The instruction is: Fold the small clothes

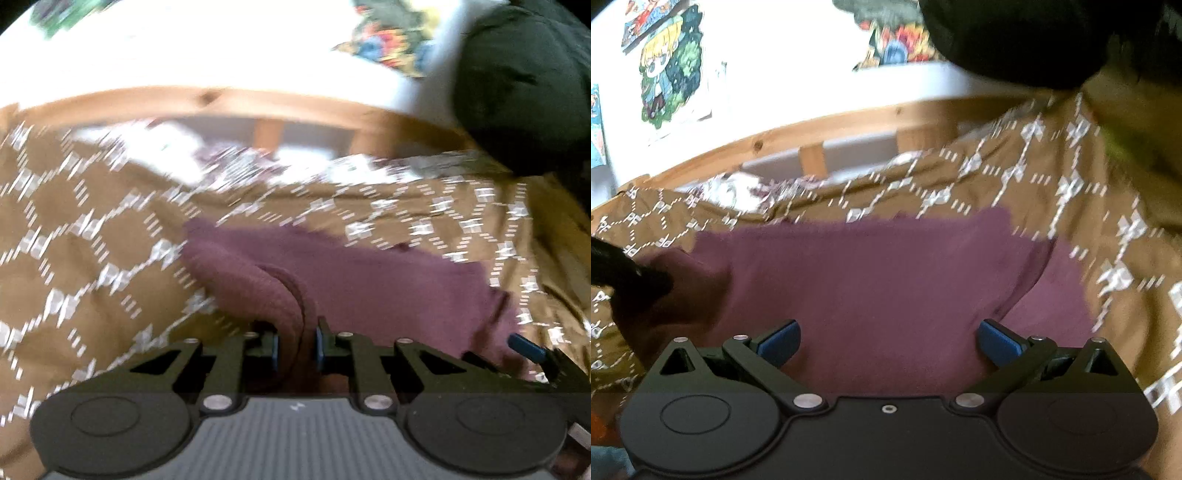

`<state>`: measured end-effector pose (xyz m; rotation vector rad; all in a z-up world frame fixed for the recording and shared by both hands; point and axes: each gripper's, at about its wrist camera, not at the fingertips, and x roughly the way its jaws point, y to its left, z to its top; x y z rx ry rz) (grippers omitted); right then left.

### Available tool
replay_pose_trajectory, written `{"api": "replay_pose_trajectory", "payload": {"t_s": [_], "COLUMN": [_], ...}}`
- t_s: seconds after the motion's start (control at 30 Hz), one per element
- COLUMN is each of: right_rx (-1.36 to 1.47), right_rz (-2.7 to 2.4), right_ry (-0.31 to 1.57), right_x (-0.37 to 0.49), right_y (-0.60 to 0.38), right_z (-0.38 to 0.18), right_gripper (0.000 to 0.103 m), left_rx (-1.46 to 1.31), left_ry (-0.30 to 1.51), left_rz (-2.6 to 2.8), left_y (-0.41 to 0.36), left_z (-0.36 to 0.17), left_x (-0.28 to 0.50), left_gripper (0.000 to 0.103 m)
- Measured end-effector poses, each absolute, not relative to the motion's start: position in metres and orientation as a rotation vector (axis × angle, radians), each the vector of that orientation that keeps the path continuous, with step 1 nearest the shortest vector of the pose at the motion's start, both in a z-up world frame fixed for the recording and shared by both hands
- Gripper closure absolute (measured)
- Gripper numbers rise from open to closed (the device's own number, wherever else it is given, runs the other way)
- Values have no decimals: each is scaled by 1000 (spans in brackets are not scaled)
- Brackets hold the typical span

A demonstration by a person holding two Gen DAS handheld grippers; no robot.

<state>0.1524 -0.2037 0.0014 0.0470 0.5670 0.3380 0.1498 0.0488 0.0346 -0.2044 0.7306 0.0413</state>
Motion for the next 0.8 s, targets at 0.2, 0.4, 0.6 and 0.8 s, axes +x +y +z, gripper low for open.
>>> {"api": "replay_pose_trajectory", "payload": {"t_s": [0.2,0.4,0.6,0.8], "right_rx": [67,113,153,198], "right_rz": [210,77,-16,-24], "right_ry": [493,472,467,496], "right_x": [168,180,188,196], "right_y": [-242,-290,-330,-338], "right_z": [22,33,35,27], "right_gripper": [1,1,1,1], "left_rx": [-81,23,25,-97], "left_ry": [715,754,836,820], "left_rz": [-118,-248,-266,-352], "left_y": [-26,-98,-118,-104], "left_z": [54,38,14,24], "left_x": [177,190,193,188], "left_gripper": [86,86,83,48]}}
